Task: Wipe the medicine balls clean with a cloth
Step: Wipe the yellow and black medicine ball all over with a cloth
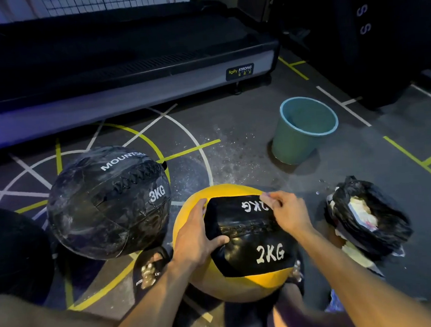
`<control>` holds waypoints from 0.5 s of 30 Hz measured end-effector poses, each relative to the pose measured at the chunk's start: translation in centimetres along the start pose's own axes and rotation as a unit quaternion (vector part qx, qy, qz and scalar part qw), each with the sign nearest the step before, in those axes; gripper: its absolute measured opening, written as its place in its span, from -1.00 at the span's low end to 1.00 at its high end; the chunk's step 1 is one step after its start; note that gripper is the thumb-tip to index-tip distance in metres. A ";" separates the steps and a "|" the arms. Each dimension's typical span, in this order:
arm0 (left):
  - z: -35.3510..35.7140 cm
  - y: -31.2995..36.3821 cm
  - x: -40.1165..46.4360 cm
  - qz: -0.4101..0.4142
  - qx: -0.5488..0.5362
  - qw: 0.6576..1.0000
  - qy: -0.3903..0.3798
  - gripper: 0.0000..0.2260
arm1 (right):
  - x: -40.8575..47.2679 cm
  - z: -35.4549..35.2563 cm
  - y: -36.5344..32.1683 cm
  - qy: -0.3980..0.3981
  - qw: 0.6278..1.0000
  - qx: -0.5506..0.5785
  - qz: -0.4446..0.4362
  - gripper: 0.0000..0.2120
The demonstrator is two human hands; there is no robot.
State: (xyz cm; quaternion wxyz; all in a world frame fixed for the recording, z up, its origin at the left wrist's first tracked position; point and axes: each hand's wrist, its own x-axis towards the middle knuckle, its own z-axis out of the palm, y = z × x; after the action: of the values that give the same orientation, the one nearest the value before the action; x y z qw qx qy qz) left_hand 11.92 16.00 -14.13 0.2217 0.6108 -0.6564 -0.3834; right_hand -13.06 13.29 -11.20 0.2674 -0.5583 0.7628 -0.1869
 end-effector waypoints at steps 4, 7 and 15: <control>-0.1 -0.5 0.6 -0.012 -0.007 1.000 0.005 0.07 | 0.2 4.6 -4.5 -0.031 0.992 0.057 -0.107 -0.77; -0.5 -1.3 0.8 -0.026 -0.021 0.999 0.012 0.11 | -0.1 7.1 -7.9 -0.114 0.974 0.045 -0.192 -0.69; -1.7 -0.2 4.3 -0.023 -0.030 0.999 -0.006 0.00 | 8.1 -3.9 -5.7 -0.272 0.948 0.164 0.020 -0.71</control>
State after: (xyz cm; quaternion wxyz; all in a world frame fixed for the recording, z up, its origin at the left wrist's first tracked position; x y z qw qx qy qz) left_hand 12.68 11.44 -14.04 0.2273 0.6161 -0.6318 -0.4117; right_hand -13.11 3.80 -6.39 0.5561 -0.5209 0.6311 -0.1454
